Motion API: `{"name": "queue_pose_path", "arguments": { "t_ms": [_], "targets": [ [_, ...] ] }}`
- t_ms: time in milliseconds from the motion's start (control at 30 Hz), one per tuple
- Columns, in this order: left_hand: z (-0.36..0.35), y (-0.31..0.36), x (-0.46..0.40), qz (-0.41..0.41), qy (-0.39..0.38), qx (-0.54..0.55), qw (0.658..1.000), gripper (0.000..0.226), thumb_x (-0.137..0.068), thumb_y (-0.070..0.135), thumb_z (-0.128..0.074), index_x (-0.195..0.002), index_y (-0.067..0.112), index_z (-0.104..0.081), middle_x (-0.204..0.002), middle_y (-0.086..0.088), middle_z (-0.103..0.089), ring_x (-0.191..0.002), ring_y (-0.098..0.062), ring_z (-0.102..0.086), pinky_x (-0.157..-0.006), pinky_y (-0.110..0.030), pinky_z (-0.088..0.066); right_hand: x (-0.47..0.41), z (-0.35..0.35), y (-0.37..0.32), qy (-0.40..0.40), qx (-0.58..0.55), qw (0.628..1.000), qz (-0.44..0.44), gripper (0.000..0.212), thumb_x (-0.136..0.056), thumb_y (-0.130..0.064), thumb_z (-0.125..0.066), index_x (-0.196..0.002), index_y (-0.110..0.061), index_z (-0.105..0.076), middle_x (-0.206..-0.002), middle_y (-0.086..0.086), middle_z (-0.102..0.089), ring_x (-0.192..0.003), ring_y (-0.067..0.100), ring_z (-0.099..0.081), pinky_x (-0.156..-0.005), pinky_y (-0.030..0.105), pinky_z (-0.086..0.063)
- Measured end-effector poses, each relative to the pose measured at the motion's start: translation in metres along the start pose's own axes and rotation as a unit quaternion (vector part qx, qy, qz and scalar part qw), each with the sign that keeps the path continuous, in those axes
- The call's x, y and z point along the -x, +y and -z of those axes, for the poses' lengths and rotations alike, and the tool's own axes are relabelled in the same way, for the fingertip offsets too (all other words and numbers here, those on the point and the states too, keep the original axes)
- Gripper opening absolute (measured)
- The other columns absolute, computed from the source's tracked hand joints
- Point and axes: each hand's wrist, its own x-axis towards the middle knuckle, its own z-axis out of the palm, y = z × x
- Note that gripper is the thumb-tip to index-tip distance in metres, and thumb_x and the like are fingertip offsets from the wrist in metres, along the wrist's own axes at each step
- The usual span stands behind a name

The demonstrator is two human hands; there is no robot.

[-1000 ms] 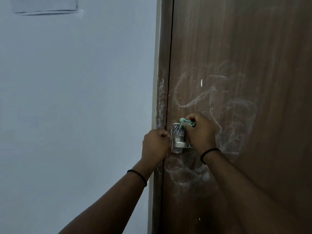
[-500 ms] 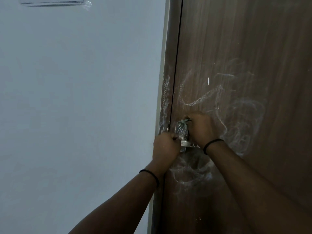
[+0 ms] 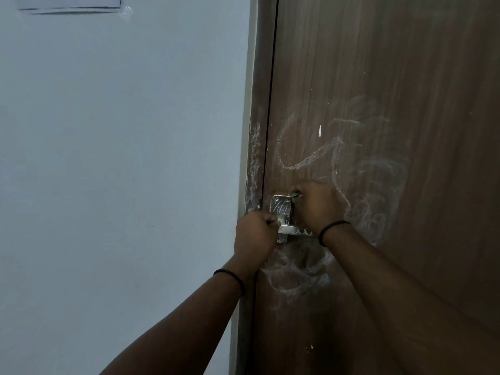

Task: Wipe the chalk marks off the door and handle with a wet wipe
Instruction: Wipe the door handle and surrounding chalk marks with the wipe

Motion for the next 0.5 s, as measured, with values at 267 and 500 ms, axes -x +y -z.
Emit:
{"name": "queue_pose_path", "arguments": {
  "t_ms": [267, 500],
  "targets": [
    [0.002, -0.005, -0.002, 0.004, -0.014, -0.041, 0.999, 0.017, -0.091, 0.025, -0.066, -0.081, 0.019, -0.078, -0.079, 0.004, -0.073, -0.072, -0.015, -0.066, -0.065, -0.025, -0.05, -0.005, -0.01, -0.01, -0.024, -0.026, 0.997, 0.066, 0.03, -0.086, 0.004, -0.059, -0.098, -0.016, -0.078, -0.099, 0.004, -0.074, -0.093, 0.02, -0.066, -0.079, 0.032, -0.054],
    [0.004, -0.008, -0.009, 0.012, -0.023, -0.061, 0.998, 0.013, -0.087, 0.032, -0.07, -0.095, 0.028, -0.08, -0.095, 0.006, -0.077, -0.084, -0.016, -0.069, -0.075, -0.029, -0.055, -0.002, -0.011, -0.012, -0.024, 0.008, 0.996, 0.08, 0.027, -0.084, 0.006, -0.054, -0.09, -0.009, -0.076, -0.092, 0.009, -0.07, -0.084, 0.023, -0.064, -0.072, 0.034, -0.054]
  ]
}}
